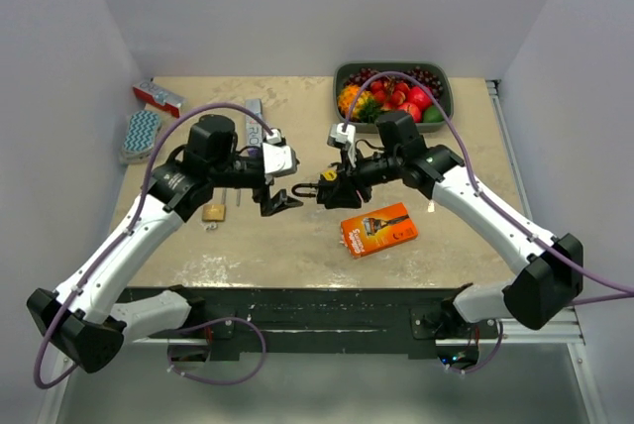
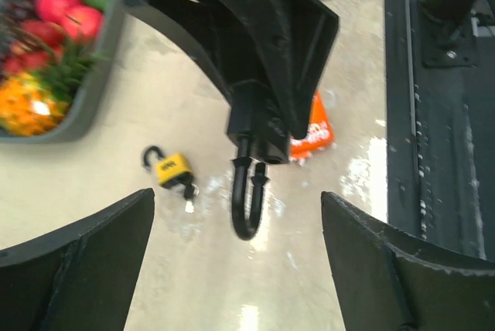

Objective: Lock with the key
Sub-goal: Lock the lock.

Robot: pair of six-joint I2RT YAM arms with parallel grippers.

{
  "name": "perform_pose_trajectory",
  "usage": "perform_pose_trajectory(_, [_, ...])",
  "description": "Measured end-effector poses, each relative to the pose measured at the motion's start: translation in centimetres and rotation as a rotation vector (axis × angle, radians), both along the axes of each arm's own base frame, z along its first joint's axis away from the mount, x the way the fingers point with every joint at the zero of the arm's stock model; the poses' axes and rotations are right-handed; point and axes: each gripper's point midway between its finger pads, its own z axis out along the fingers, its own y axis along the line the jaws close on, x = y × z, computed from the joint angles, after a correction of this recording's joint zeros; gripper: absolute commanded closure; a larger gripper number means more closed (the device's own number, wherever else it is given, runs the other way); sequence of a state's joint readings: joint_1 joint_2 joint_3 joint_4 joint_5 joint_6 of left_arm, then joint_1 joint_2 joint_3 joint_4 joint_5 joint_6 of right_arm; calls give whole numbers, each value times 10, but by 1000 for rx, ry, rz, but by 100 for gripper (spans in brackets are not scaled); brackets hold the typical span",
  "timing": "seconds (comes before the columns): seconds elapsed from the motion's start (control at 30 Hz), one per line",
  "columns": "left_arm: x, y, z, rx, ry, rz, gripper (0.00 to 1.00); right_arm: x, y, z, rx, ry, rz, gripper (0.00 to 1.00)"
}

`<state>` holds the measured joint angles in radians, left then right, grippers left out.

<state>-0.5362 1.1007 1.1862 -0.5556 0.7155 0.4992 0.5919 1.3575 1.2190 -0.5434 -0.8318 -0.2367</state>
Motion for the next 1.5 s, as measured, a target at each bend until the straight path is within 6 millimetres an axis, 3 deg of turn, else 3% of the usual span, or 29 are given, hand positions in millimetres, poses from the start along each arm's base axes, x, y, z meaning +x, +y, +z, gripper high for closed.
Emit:
perform_pose_trajectory(0.13, [-4,-3,-26,54,83,-50,16,4,0,-5,-39,22,3,100])
perform_pose_trajectory(0.23, [-2,-4,-35,69,101,-52,30,4,0,-6,-55,26,13,100])
perform_pose_trajectory(0.27, [-2,-5,-37,70,102,-52,39,4,-1,-5,-57,22,17,100])
perform_pose_trajectory(0.37, [-1,-5,-37,66,102,-52,47,2,-1,0,-62,8,31,100])
perform_pose_trajectory(0.53, [3,-9,-38,55,98,-52,51,1,1,7,-55,-18,49,100])
perform_pose_trajectory(0.67, [6,-12,-41,54,114,-47,66,-2,3,9,-56,-24,63,100])
perform_pose_trajectory(0.83, [3,-15,-49,50,147,-49,72,-3,4,10,-56,-28,68,100])
perform_pose_trajectory(1.03, [-6,-23,-56,52,184,-53,89,-6,6,8,-64,-15,79,100])
perform_pose_trajectory(1.07, [-5,-23,-57,50,190,-46,99,-6,6,7,-65,-13,79,100])
perform_pose_trajectory(1.13, [-5,-23,-58,47,206,-37,100,-5,6,6,-67,-11,79,100])
perform_pose_trajectory(1.17, [-5,-23,-58,45,210,-34,100,-5,6,6,-68,-12,80,92])
perform_pose_trajectory(1.2, [-6,-23,-58,41,215,-31,100,-5,6,6,-69,-11,80,76])
perform_pose_trajectory(1.23, [-6,-23,-58,37,221,-28,100,-5,6,6,-69,-13,82,46])
perform_pose_trajectory(1.27, [-6,-23,-58,35,226,-25,100,-6,6,6,-67,-13,84,38])
perform_pose_trajectory(1.37, [-5,-19,-58,12,252,-7,100,-6,7,9,-56,-18,91,25])
perform_pose_trajectory(1.5, [2,-6,-56,-38,296,43,100,-6,8,15,-40,-48,95,18])
